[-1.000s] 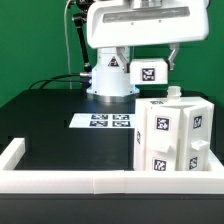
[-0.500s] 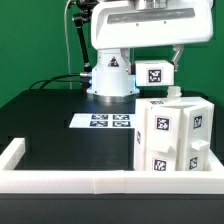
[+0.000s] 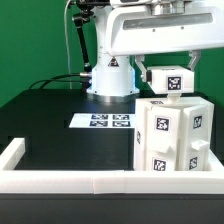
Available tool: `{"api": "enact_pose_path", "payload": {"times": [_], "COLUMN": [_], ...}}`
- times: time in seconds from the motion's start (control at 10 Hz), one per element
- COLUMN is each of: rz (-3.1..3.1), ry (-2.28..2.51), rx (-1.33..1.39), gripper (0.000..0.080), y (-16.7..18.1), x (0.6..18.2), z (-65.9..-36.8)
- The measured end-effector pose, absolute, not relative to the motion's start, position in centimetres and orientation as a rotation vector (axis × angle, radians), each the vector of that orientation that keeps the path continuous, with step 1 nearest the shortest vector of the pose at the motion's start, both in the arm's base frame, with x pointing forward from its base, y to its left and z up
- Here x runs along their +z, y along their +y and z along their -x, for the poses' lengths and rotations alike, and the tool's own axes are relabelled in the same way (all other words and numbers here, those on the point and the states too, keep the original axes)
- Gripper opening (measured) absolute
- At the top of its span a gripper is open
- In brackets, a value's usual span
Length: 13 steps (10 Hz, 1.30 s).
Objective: Assemble cabinet
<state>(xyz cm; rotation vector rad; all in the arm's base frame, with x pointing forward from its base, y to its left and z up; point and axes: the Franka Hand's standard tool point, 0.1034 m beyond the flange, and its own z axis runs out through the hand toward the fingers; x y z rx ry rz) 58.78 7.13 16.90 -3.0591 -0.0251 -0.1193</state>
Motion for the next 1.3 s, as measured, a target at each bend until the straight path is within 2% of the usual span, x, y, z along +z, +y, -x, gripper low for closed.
{"api": "enact_pose_path", "payload": {"times": [0.2, 0.5, 1.3], "rz": [3.06, 3.062, 3.059], "ry": [-0.024, -0.036, -0.041], "rx": [-0.118, -0.092, -0.204], "gripper": [0.056, 0.056, 0.056], "y": [7.9, 8.4, 8.1], "x": [16.8, 15.7, 15.7], "z": [-58.7, -58.3, -59.1]}}
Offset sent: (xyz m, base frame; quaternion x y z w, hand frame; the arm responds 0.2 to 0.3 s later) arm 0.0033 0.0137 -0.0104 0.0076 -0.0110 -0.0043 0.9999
